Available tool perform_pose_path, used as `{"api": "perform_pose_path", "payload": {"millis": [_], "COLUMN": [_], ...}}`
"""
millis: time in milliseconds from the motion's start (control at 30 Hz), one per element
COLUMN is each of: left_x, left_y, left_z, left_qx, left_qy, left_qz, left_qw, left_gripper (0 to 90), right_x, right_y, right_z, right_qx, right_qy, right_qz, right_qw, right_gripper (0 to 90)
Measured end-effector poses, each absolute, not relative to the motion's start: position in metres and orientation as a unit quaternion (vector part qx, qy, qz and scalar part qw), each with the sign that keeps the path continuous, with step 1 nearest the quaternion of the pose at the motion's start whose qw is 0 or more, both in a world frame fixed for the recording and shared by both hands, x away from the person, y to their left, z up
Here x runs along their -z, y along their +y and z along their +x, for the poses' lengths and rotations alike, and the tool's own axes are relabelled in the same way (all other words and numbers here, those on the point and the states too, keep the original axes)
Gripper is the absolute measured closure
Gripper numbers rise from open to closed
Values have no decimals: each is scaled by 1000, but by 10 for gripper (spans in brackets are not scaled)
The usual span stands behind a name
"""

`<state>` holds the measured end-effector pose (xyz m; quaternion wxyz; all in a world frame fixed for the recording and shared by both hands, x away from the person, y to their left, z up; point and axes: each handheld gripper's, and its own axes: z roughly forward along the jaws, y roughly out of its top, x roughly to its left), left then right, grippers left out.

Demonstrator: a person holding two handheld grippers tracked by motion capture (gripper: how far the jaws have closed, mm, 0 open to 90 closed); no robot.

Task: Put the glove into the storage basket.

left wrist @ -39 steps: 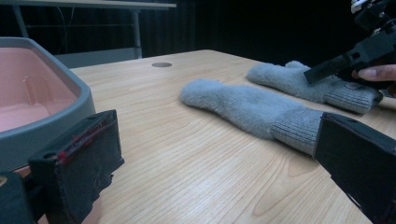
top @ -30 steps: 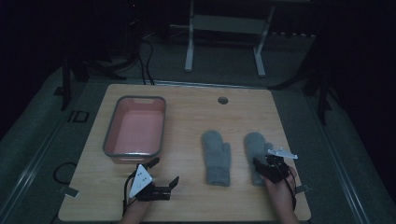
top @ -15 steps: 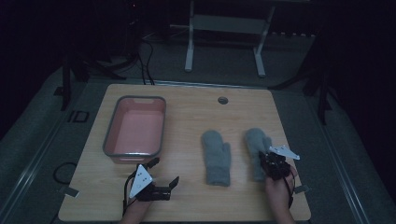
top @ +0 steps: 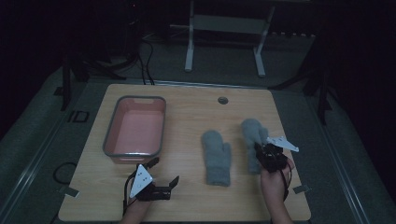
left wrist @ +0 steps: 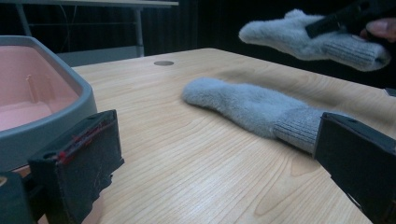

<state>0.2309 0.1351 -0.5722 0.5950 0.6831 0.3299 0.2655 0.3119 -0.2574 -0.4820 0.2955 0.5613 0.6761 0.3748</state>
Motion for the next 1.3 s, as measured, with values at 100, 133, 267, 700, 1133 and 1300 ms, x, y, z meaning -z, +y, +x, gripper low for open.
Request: {"api": "perform_pose_path", "payload": {"millis": [100, 133, 267, 700, 1133, 1300], "left_x": [572, 572, 572, 572, 572, 572], "left_y": [135, 135, 135, 135, 135, 135], "left_z": [231, 231, 231, 231, 231, 231], "left_qx": [-264, -264, -265, -263, -260, -260], "left_qy": [330, 330, 328, 327, 328, 329], "left_qz": [682, 682, 683, 684, 684, 684], "left_qw": [596, 597, 596, 597, 597, 597], "left_gripper": [15, 15, 15, 15, 15, 15], "right_x": [475, 473, 467, 474, 504, 517], "right_y": [-246, -242, -226, -172, -146, -143], "right_z": [311, 311, 310, 301, 297, 300], "right_qx": [-382, -386, -397, -403, -380, -367], "right_qy": [677, 677, 678, 695, 711, 715], "right_qz": [558, 556, 552, 549, 555, 558], "right_qw": [290, 289, 278, 229, 206, 207], "right_gripper": [806, 806, 806, 806, 804, 803]}}
